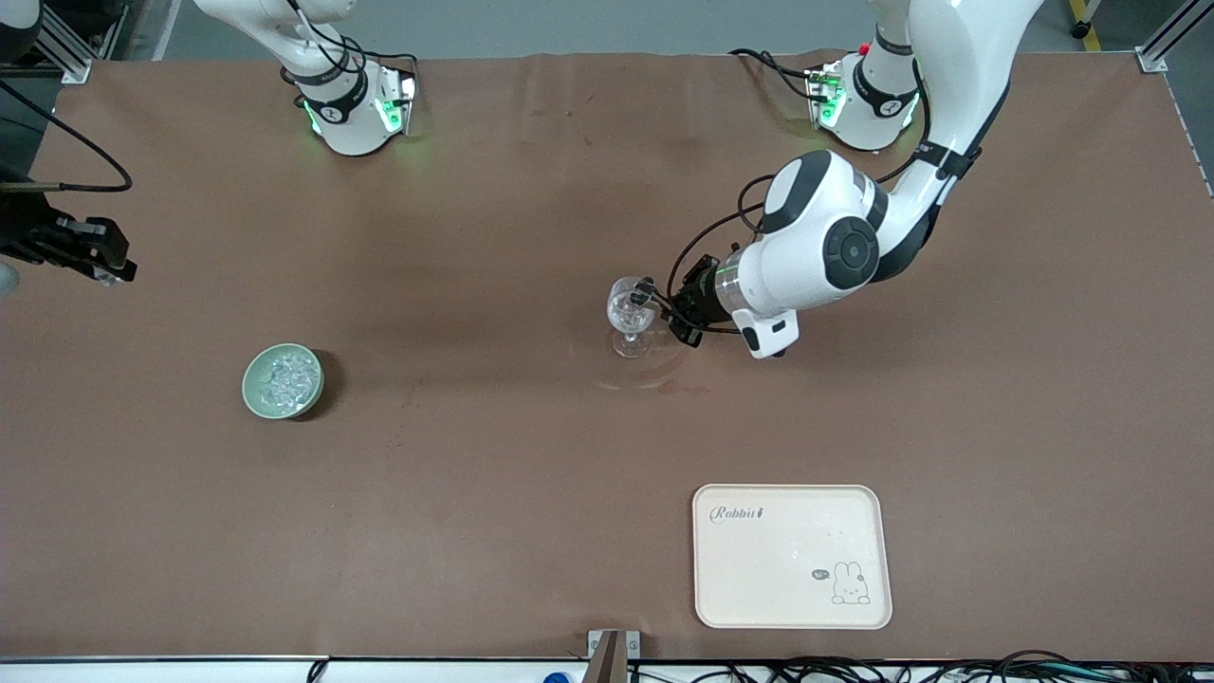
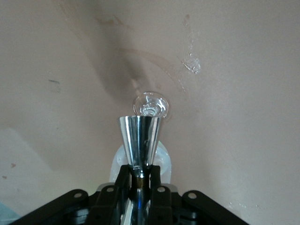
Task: Pour wine and add ice with both arms
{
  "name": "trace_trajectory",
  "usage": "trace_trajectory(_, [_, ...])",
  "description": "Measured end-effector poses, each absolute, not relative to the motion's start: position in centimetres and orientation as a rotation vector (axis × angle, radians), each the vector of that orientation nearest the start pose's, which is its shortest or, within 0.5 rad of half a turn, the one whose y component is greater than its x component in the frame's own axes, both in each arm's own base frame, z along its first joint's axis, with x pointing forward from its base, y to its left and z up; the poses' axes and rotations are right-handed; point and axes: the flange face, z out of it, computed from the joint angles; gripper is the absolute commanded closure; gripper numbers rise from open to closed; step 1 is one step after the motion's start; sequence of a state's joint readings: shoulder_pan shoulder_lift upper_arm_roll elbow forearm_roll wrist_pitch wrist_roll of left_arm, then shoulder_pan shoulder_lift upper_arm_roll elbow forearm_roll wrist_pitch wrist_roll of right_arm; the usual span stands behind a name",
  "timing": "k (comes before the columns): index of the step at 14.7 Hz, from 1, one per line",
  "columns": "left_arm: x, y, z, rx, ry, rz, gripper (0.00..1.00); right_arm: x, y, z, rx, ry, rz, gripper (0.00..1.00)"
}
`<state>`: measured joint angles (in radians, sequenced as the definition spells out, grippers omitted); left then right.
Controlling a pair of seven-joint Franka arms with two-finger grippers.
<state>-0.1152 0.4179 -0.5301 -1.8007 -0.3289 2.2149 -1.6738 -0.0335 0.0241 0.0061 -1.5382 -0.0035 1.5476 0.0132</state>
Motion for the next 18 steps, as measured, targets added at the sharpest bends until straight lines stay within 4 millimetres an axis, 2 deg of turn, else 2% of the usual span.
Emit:
trace_trajectory(3, [52.6,-37.9,35.2,-2.647,-1.945,0.688,1.0,56.0,-1.7,62.4,-3.143,0.068,0.023,0.94])
trace_trajectory(7, [53.1,-37.0,34.7,-2.67,-1.908,0.699,1.0,55.9,-1.7,62.4,-3.142,0.069,0.025,0.94])
trace_trajectory(10, [53.0,-36.8,34.3,-2.7,-1.861,0.895,1.0,55.9,-1.2,62.4,-3.139,0.054,0.037,0.95])
trace_trajectory(12, [53.2,-36.1,34.3,-2.714,-1.837,1.014,1.0,55.8,0.5,62.3,-3.133,0.023,0.042,0.95])
trace_trajectory(14, [54.4,-34.6,34.8,-2.702,-1.884,1.108,1.0,55.8,3.2,62.3,-3.104,0.029,0.045,0.95])
trace_trajectory(16, [56.8,-32.0,35.5,-2.658,-1.995,1.21,1.0,55.5,6.3,62.4,-3.069,0.026,0.052,0.95])
trace_trajectory(18, [59.6,-28.5,35.3,-2.593,-2.12,1.316,1.0,55.3,9.8,62.3,-3.057,0.015,0.045,0.95])
